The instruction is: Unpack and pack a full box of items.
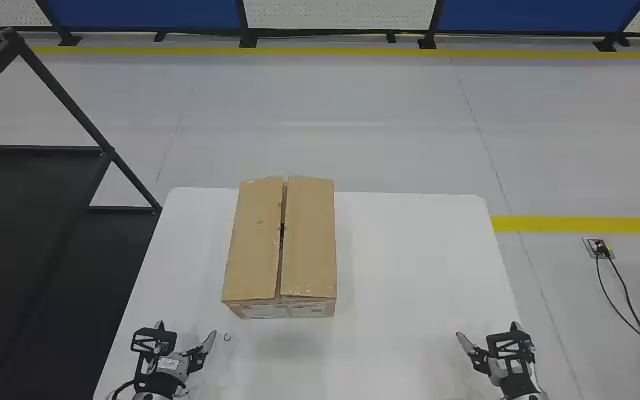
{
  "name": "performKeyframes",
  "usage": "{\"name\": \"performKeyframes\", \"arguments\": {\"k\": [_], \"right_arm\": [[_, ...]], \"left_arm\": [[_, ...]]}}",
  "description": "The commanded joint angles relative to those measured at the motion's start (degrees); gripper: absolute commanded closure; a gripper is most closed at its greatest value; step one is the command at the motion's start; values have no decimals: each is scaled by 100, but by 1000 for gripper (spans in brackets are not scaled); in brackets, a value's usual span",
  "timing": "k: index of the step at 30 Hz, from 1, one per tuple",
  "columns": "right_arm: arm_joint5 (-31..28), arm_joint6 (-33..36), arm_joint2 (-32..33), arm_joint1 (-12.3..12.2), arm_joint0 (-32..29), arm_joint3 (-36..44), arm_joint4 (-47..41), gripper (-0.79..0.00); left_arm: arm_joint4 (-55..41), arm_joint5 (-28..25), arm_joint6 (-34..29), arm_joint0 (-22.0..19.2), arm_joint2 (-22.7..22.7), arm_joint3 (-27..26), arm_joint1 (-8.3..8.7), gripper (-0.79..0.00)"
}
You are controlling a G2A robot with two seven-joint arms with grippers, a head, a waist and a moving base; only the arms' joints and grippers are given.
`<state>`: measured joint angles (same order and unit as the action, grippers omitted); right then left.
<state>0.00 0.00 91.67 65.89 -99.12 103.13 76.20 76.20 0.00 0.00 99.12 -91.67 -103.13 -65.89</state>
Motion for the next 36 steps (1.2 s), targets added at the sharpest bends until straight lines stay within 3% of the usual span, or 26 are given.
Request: {"name": "performKeyframes", "arguments": {"k": [1, 15, 27, 36], "right_arm": [[0, 0, 0, 0, 0, 0, 0, -784], [26, -28, -13, 15, 37, 56, -119, -785], [214, -114, -195, 97, 75, 1094, -427, -785], [215, -100, -204, 98, 67, 1129, -425, -785]], "left_arm": [[0, 0, 0, 0, 0, 0, 0, -784], [-10, 12, -26, -20, -5, 25, -3, -785], [-214, -316, 305, -377, -302, -91, -4, -785], [-296, -449, 272, -374, -355, -120, 1, -785]]}}
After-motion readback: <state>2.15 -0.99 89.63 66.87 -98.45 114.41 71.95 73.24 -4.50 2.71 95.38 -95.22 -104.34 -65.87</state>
